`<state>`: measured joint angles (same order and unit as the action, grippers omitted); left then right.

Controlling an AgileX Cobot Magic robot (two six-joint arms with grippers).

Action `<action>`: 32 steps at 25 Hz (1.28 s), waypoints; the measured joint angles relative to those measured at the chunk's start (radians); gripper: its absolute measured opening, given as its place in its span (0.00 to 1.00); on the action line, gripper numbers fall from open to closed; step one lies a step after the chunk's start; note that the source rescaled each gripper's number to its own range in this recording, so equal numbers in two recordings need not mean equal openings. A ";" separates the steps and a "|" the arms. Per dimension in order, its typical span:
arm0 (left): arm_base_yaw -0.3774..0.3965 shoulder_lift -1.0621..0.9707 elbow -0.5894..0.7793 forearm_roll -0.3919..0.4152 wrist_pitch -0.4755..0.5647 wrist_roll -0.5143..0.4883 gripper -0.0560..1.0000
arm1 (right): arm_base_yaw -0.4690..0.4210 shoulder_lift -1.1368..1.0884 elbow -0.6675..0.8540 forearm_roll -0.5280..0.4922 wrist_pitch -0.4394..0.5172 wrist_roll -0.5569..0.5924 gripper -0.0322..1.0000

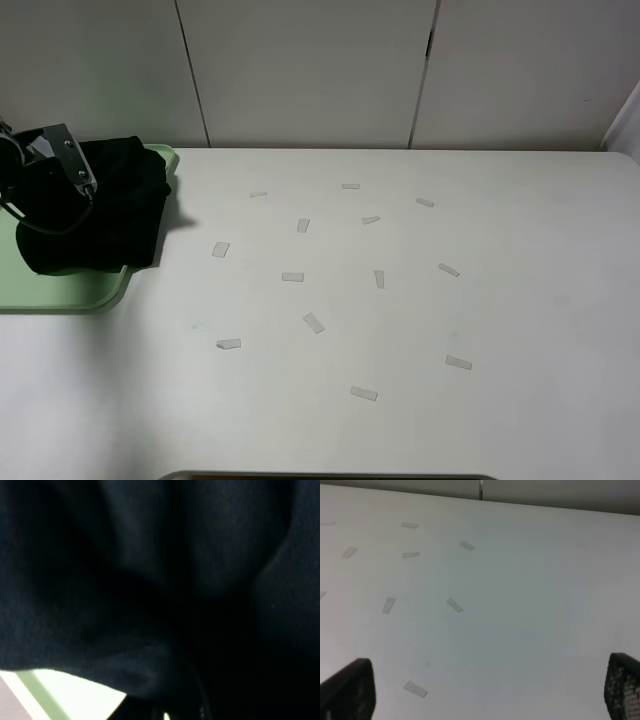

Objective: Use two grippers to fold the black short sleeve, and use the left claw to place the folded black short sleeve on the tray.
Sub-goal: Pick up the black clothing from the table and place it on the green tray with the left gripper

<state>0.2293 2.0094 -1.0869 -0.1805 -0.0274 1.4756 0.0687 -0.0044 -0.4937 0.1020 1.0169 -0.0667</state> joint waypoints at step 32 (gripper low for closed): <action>0.065 -0.025 -0.052 0.029 -0.186 -0.317 0.97 | 0.000 0.000 0.000 0.000 0.000 0.000 1.00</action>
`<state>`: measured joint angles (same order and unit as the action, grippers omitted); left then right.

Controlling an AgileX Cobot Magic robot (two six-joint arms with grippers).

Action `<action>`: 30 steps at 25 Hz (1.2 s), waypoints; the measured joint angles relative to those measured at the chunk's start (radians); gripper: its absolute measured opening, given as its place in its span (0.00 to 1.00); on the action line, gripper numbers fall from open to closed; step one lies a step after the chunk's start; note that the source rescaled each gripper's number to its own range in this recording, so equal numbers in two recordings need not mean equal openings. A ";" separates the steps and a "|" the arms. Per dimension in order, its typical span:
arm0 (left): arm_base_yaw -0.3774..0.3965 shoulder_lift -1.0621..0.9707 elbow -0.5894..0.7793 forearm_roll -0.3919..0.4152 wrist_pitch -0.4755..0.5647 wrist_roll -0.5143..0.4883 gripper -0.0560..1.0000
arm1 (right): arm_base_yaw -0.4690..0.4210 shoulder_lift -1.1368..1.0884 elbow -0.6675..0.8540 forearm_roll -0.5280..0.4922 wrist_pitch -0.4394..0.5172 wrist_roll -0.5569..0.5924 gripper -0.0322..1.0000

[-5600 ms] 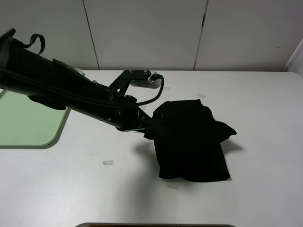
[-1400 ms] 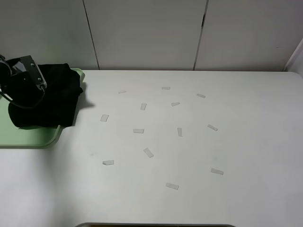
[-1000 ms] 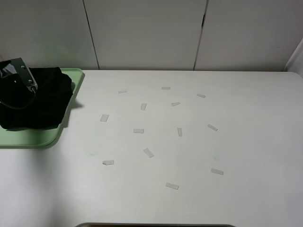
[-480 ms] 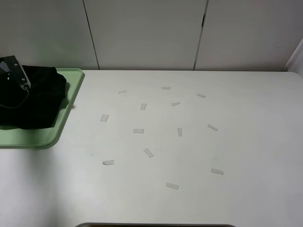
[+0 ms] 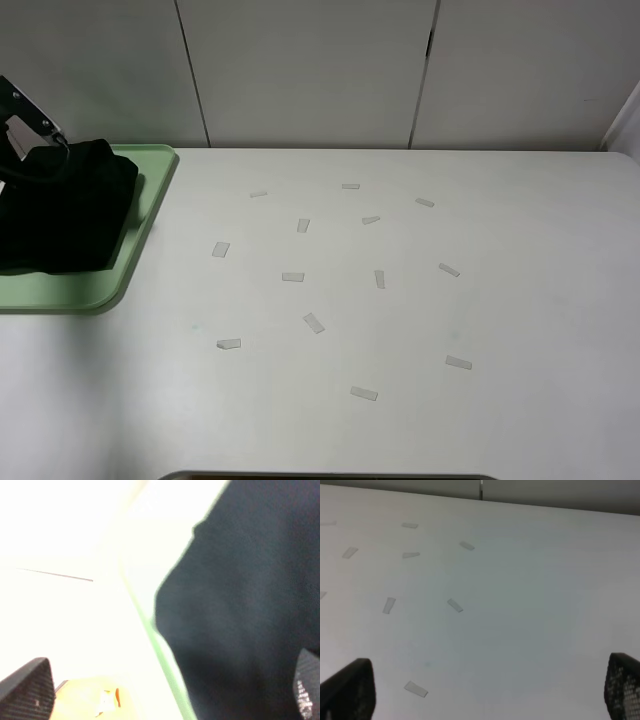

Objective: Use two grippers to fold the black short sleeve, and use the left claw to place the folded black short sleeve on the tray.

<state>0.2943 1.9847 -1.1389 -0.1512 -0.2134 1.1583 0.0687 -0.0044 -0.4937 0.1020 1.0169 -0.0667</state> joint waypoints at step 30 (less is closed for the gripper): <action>-0.252 -0.051 0.187 0.000 0.118 -0.384 1.00 | 0.000 0.000 0.000 0.000 0.000 0.000 1.00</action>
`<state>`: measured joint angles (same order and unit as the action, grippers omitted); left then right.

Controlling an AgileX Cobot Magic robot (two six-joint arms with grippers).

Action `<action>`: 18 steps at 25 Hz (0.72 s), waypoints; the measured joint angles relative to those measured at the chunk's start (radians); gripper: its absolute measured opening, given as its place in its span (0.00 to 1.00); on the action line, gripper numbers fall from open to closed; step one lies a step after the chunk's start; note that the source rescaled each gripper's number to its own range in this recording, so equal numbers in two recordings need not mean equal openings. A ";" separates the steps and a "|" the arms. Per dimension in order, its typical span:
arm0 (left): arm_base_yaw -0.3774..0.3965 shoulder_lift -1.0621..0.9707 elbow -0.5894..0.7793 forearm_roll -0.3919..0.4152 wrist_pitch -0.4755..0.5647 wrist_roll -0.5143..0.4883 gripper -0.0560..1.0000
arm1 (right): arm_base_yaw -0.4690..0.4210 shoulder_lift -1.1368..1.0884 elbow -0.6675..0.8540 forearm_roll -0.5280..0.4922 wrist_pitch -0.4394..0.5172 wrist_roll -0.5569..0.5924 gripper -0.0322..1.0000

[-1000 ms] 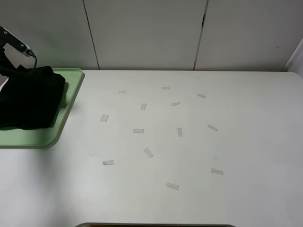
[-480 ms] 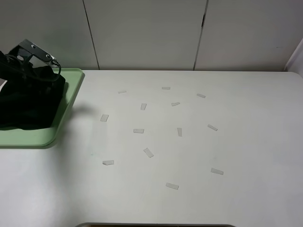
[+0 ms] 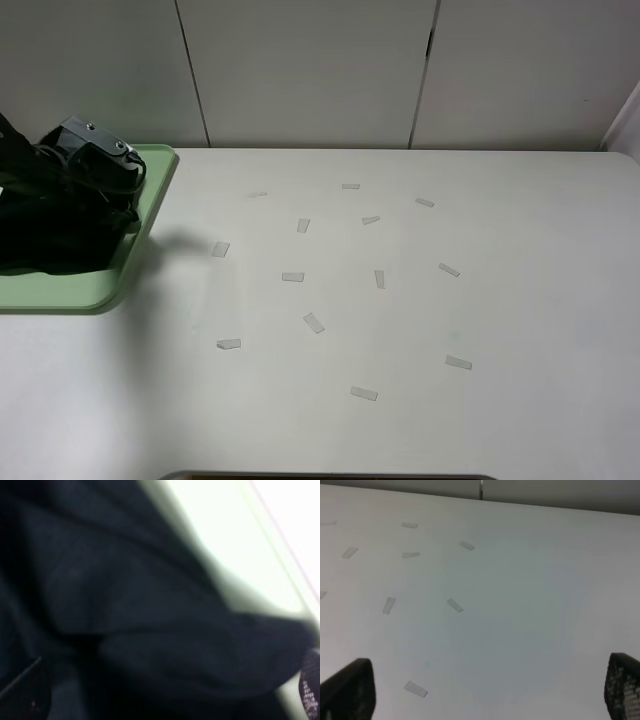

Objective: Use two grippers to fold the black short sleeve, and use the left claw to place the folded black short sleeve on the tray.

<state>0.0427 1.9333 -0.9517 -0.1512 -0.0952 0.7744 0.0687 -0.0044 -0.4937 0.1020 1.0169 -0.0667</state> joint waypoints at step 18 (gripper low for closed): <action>-0.347 -0.549 0.044 0.003 0.326 -0.314 1.00 | 0.000 0.000 0.000 0.000 0.000 0.000 1.00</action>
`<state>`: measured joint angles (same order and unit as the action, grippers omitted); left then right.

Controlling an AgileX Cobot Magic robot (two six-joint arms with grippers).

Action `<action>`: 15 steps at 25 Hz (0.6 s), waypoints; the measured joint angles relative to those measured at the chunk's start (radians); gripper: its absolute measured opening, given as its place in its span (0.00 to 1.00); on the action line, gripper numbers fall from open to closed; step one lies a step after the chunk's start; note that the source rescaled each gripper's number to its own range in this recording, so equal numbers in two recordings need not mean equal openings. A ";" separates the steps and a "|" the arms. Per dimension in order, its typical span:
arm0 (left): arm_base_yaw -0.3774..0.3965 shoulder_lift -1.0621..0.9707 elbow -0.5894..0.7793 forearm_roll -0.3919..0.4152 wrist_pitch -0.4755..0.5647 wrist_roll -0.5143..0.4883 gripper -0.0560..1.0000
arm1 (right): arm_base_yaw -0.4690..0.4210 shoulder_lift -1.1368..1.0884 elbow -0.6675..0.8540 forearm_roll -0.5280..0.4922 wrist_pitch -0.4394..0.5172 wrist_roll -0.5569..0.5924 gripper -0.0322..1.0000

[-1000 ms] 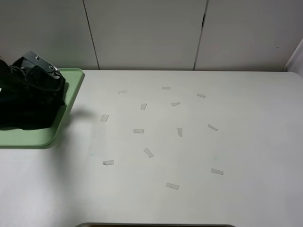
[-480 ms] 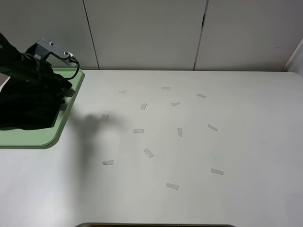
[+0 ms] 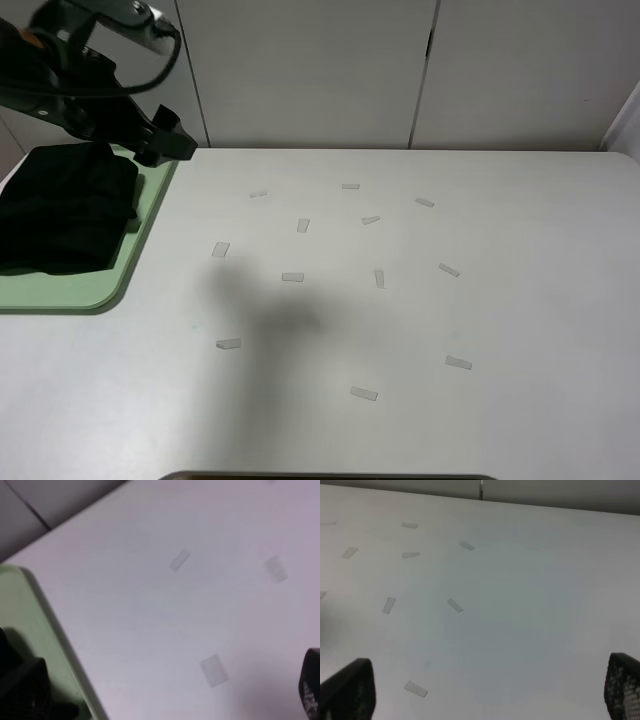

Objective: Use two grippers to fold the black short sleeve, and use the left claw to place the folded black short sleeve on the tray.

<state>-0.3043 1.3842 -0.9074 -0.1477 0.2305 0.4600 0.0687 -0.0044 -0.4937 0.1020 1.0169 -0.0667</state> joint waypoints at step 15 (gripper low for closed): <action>-0.025 -0.916 0.189 0.266 0.389 -0.373 1.00 | 0.000 0.000 0.000 0.000 0.000 0.000 1.00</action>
<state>-0.3293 0.4684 -0.7189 0.1180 0.6191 0.0870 0.0687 -0.0044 -0.4937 0.1020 1.0169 -0.0667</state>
